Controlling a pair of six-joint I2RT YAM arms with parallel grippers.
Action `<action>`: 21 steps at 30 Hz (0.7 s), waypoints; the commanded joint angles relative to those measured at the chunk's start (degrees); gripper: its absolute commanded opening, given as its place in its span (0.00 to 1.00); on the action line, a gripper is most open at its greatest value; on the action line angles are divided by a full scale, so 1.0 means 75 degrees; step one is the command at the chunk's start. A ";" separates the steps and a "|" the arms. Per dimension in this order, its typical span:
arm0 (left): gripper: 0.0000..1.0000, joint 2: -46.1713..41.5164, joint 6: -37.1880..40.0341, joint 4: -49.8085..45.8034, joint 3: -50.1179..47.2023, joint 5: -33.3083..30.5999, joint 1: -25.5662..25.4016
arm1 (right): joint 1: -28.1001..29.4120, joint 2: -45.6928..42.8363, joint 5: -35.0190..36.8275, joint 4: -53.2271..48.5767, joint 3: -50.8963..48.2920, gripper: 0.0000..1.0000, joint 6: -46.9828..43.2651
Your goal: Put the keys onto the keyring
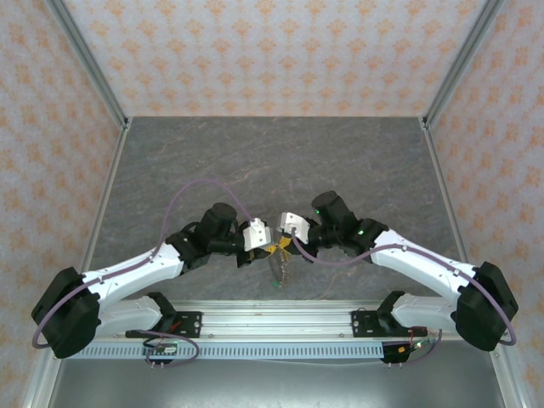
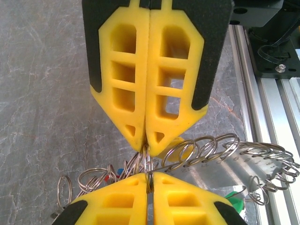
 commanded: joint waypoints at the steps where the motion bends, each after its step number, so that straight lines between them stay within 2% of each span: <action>1: 0.10 0.0097 0.0175 -0.0097 0.0271 -0.0210 -0.0086 | 0.0073 0.0042 -0.0367 -0.0062 0.0486 0.00 0.0029; 8: 0.11 0.0194 0.0008 0.0106 0.0330 -0.0299 -0.0080 | 0.0138 0.0090 -0.0420 -0.0238 0.0613 0.00 0.0126; 11: 0.08 0.0222 0.0013 0.0131 0.0359 -0.0251 -0.0086 | 0.0138 0.0067 -0.0458 -0.0215 0.0621 0.00 0.0260; 13: 0.00 0.0247 0.0057 0.0090 0.0377 -0.0197 -0.0086 | 0.0138 0.0011 -0.0484 -0.0105 0.0544 0.00 0.0340; 17: 0.00 0.0254 0.0046 0.0115 0.0322 -0.0170 -0.0086 | 0.0138 -0.0168 -0.0446 0.0036 0.0316 0.02 0.0395; 21: 0.00 0.0127 -0.0260 0.0821 -0.0033 -0.0128 -0.0086 | 0.0093 -0.0463 -0.0412 0.0635 -0.0272 0.06 0.0650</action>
